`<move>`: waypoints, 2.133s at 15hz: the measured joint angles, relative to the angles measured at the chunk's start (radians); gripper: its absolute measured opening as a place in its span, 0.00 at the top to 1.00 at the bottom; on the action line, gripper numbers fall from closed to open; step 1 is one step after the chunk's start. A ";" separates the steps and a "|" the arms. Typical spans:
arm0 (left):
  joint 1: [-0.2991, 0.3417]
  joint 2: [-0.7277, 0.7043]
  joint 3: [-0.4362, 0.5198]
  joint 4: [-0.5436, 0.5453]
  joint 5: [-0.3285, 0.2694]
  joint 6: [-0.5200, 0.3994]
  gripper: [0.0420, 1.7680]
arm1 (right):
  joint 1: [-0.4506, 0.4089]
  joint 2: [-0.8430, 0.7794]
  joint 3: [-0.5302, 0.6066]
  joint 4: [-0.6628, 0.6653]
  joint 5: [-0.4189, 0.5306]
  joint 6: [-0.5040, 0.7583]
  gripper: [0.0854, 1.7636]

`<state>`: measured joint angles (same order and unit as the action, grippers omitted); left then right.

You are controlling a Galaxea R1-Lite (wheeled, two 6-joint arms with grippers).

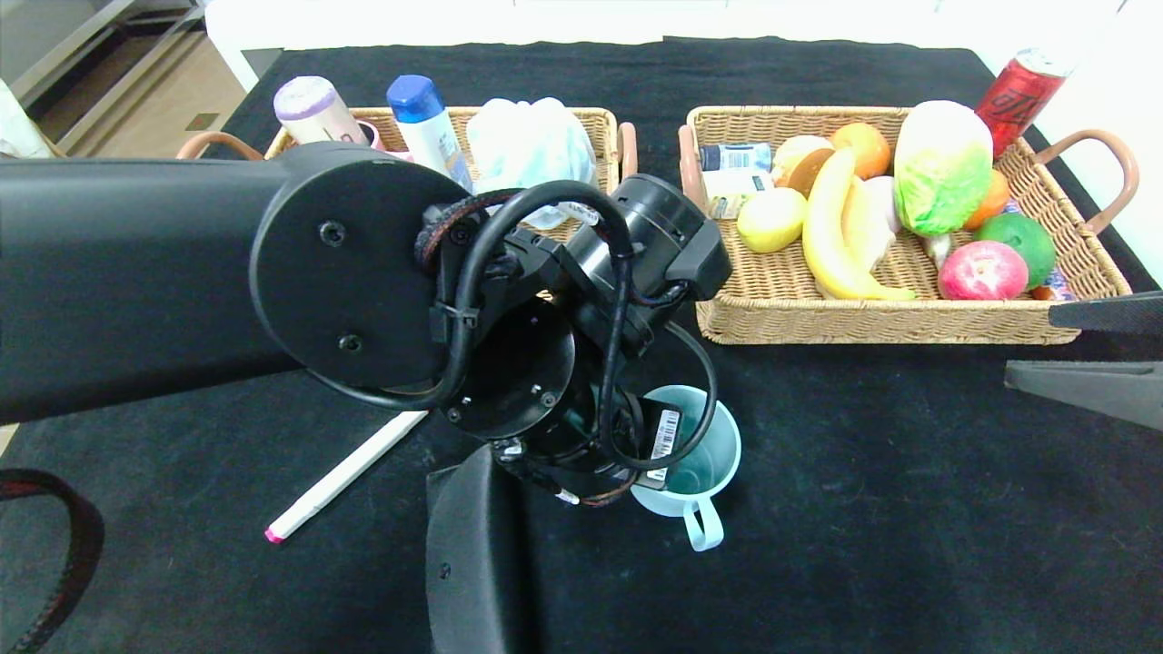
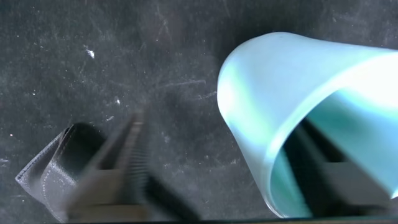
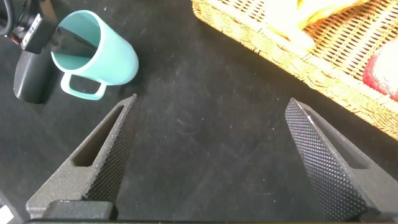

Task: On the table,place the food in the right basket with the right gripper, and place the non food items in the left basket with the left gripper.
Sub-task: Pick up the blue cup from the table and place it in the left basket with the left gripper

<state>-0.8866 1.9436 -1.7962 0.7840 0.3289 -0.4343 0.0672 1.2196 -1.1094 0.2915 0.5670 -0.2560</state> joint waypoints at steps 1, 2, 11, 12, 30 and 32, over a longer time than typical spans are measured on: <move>0.000 0.000 0.001 0.000 0.001 -0.001 0.39 | 0.000 0.000 0.000 0.000 0.000 0.000 0.03; 0.000 0.000 0.001 0.000 0.001 -0.006 0.46 | 0.001 0.001 0.001 0.000 0.000 0.000 0.03; -0.003 -0.014 0.013 0.003 -0.005 -0.022 0.92 | 0.001 0.002 0.002 0.000 0.000 0.000 0.03; -0.003 -0.016 0.013 0.003 -0.006 -0.022 0.92 | 0.001 0.002 0.002 0.000 0.000 0.000 0.03; 0.021 -0.160 0.028 0.002 -0.017 -0.048 0.92 | 0.000 0.010 0.001 0.000 0.000 -0.001 0.03; 0.039 -0.184 0.019 0.002 -0.015 -0.044 0.92 | 0.000 0.013 0.002 0.000 0.000 -0.001 0.03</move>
<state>-0.8481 1.7598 -1.7774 0.7860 0.3136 -0.4781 0.0672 1.2326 -1.1070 0.2911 0.5670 -0.2568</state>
